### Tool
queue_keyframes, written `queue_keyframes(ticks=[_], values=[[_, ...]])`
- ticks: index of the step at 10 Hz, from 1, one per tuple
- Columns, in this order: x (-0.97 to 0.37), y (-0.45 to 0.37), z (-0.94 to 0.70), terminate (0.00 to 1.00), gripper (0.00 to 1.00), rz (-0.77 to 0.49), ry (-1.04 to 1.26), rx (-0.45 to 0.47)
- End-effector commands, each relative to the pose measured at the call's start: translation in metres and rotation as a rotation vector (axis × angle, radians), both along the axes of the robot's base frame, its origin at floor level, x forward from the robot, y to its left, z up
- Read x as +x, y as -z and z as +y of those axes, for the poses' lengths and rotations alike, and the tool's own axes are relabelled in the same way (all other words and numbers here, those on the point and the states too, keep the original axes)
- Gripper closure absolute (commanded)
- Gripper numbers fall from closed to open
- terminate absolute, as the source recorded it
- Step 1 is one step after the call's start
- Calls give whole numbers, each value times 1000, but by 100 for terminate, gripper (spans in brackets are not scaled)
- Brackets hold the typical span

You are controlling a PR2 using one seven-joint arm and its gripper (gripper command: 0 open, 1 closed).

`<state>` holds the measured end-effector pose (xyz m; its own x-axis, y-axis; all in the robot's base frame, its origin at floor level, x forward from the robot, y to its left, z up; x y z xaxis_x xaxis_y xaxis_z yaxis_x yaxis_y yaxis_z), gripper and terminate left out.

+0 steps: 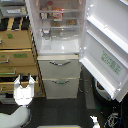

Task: Opening the fridge

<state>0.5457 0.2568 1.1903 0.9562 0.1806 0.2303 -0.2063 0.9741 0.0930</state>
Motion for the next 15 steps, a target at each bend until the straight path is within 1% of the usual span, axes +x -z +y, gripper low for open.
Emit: queue_keyframes(ticks=[1, 3, 4, 5, 9, 15], values=[[-133, 188, 260, 0, 0, 37, -32, 15], [-137, 202, 267, 0, 0, 18, -49, -1], [-139, 209, 256, 0, 0, 10, -18, 22], [-138, 224, 222, 0, 0, -6, 70, 52], [-122, 231, 179, 0, 0, -24, 127, -18], [-107, 232, 156, 0, 0, -26, 175, -20]])
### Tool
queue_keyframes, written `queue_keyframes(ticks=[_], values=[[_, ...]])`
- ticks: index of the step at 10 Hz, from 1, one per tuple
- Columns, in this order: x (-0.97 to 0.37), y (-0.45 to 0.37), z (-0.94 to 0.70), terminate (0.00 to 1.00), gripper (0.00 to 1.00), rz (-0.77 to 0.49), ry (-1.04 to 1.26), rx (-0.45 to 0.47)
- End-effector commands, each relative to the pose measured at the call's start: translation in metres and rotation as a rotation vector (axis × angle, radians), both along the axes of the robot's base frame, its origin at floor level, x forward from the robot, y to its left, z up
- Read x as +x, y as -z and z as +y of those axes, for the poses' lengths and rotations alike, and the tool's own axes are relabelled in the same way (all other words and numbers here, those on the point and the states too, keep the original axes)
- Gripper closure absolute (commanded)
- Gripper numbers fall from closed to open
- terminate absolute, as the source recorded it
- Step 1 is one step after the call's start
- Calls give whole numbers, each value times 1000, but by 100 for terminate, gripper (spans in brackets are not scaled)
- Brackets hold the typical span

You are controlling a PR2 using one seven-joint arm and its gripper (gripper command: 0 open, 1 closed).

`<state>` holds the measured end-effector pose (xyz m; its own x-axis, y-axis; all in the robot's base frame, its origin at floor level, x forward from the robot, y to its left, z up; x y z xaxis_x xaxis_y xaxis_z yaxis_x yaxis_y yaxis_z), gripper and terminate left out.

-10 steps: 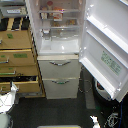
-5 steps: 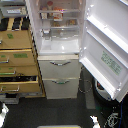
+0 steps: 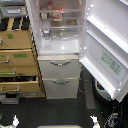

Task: Opening the fridge

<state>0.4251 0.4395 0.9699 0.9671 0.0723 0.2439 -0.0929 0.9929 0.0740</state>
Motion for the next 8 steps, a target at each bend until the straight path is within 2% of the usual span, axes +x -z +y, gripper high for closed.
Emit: queue_keyframes(ticks=[1, 4, 5, 6, 8], values=[[26, 6, -40, 0, 0, -17, 99, -13], [26, -5, -53, 0, 0, -43, 142, -14], [25, -4, -64, 0, 0, -58, 178, 19], [25, -3, -66, 0, 0, -48, 181, -15], [25, 4, -69, 0, 0, -32, 195, 26]])
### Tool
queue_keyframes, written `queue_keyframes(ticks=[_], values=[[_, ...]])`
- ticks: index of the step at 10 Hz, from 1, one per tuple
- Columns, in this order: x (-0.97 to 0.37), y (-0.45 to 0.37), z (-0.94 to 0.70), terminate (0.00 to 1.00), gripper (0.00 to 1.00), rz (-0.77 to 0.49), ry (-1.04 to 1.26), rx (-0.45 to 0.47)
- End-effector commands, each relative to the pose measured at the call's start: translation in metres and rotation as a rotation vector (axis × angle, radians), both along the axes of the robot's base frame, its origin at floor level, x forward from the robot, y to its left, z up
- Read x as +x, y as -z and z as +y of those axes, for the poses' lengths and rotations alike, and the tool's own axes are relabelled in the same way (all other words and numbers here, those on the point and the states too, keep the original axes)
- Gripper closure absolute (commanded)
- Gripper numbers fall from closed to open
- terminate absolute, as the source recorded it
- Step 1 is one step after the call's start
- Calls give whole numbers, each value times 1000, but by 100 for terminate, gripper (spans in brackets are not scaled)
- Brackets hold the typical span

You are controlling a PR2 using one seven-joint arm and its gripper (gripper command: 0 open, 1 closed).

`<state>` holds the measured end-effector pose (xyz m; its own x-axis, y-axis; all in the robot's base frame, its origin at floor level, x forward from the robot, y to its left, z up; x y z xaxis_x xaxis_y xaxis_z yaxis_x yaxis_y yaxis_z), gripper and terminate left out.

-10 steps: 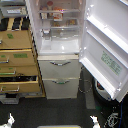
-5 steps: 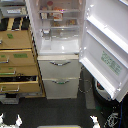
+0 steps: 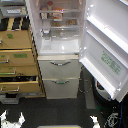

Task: Opening the fridge

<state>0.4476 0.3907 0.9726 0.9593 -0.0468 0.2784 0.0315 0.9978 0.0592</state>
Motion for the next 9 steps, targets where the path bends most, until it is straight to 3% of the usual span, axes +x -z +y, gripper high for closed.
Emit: queue_keyframes(ticks=[1, 8, 9], values=[[3, 4, -23, 0, 0, -12, 80, 54], [19, -43, -66, 0, 0, -92, 171, 52], [25, -48, -70, 100, 0, -115, 189, 79]])
